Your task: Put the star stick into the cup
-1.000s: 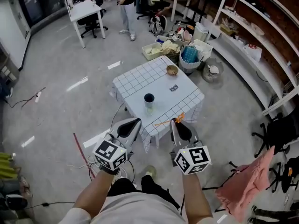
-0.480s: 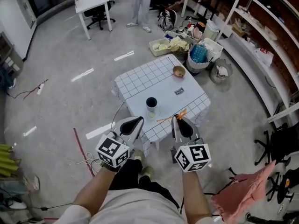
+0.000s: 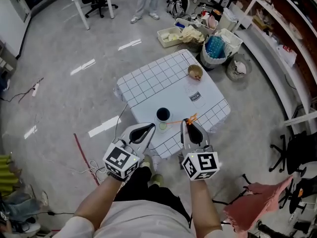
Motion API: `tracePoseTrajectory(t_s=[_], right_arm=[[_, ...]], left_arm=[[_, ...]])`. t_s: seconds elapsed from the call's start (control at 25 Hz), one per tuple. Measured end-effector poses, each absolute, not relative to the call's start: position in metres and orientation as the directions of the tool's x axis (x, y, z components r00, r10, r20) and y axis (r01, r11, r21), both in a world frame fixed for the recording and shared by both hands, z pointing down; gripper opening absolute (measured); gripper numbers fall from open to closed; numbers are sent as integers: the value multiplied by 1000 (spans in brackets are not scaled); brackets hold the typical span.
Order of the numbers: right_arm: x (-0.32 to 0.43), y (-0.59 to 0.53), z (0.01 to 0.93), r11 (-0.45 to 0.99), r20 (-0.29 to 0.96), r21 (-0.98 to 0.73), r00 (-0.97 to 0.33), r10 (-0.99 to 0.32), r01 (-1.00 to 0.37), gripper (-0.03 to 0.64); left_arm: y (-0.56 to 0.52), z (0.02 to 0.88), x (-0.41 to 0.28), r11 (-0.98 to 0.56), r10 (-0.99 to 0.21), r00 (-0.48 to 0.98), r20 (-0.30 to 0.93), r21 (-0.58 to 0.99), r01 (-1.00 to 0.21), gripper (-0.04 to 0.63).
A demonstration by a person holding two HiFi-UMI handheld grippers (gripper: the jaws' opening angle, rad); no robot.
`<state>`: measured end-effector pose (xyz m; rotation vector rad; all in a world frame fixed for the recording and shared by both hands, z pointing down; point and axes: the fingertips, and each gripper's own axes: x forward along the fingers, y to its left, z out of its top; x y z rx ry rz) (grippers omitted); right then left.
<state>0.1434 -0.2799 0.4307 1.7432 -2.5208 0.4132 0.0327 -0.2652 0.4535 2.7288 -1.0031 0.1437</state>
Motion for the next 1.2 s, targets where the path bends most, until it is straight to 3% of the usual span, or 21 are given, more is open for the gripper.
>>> tracePoseTrajectory(t_s=[0.44,1.2], right_arm=[[133,-341,524,291,257,-181,-331,-908,-939,29],[119,-363,639,316,358,-195,-368,-859,-928,29]], left_arm=[[-334,533,32,-745,-603,774,192,213,-633,6],[-362,628,40,-721,-608,761,227,243,-648,6]])
